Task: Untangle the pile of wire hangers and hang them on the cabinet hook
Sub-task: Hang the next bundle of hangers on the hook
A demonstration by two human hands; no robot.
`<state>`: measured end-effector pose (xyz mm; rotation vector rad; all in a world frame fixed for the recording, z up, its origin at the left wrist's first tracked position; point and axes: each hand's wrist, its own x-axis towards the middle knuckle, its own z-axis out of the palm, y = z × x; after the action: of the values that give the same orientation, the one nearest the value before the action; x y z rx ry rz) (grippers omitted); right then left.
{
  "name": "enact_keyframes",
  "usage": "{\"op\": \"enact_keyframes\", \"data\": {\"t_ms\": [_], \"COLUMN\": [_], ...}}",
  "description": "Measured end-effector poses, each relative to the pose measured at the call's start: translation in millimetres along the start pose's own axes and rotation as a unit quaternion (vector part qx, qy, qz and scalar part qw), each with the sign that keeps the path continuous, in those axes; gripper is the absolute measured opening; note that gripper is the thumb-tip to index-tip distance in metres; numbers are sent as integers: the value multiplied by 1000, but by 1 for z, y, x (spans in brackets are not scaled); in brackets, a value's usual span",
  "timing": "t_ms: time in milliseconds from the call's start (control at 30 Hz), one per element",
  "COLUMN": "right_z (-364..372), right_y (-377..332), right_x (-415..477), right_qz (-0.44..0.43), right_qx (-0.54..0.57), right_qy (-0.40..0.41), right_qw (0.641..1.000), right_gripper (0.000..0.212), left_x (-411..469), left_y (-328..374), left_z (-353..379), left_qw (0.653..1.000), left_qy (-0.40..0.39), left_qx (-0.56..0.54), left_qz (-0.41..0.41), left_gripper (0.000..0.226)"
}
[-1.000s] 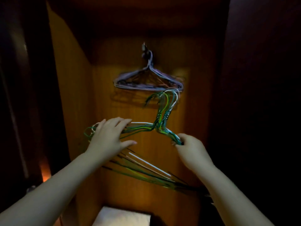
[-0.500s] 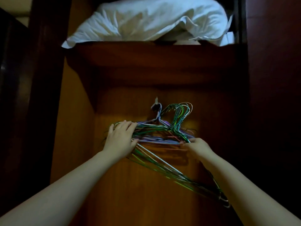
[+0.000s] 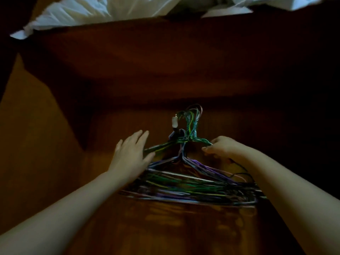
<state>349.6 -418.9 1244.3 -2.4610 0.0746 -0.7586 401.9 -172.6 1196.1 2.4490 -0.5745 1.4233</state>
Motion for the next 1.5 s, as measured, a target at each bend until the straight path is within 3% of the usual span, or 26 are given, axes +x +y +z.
{"op": "enact_keyframes", "data": {"t_ms": [133, 233, 333, 500, 567, 667, 733, 800, 833, 933, 1000, 1067, 1200, 1267, 1400, 1500], "right_z": [10, 14, 17, 46, 54, 66, 75, 78, 76, 67, 62, 56, 52, 59, 64, 61], "right_y": [-4, -2, 2, 21, 21, 7, -9, -23, -27, -38, -45, -47, -39, -33, -28, -33], "right_x": [29, 40, 37, 23, 20, 14, 10, 10, 12, 12, 16, 24, 32, 26, -9, -62], "right_qz": [-29, -52, -133, -244, -264, -290, -267, -198, -163, -140, -143, -148, -167, -153, -109, -104], "right_qx": [-44, -131, -240, -306, -310, -321, -305, -195, -110, 8, 39, 63, 11, -38, -36, -33], "right_qy": [-34, -14, 24, 9, 35, 63, 70, 48, 41, 51, 32, 15, 74, 104, 176, 234], "right_qw": [998, 990, 961, 920, 913, 899, 911, 959, 980, 989, 988, 987, 983, 982, 978, 966], "right_gripper": [26, 32, 32, 53, 50, 27, 24, 38, 55, 124, 134, 123, 59, 53, 65, 51], "left_x": [20, 31, 37, 36, 30, 22, 15, 10, 9, 11, 11, 10, 3, 0, -16, -43], "left_y": [-11, -14, -11, -10, -13, -23, -27, -27, -26, -20, -17, -17, -16, -15, -8, 2], "left_z": [19, 30, 36, 51, 54, 57, 54, 53, 52, 52, 55, 57, 56, 52, 30, 1], "left_qw": [1000, 999, 998, 988, 985, 978, 974, 980, 985, 992, 990, 989, 991, 993, 993, 995], "left_qy": [-7, -36, -48, -134, -145, -125, -127, -121, -112, -93, -106, -122, -125, -118, -112, -73], "left_qx": [-8, -18, -40, -63, -73, -148, -173, -131, -98, -2, 43, 60, 35, 15, -20, -61], "left_qz": [13, 26, 33, 49, 57, 72, 78, 90, 91, 81, 79, 66, 29, 14, -13, -11], "left_gripper": [72, 74, 73, 70, 56, 36, 31, 37, 38, 32, 29, 27, 33, 38, 52, 48]}}
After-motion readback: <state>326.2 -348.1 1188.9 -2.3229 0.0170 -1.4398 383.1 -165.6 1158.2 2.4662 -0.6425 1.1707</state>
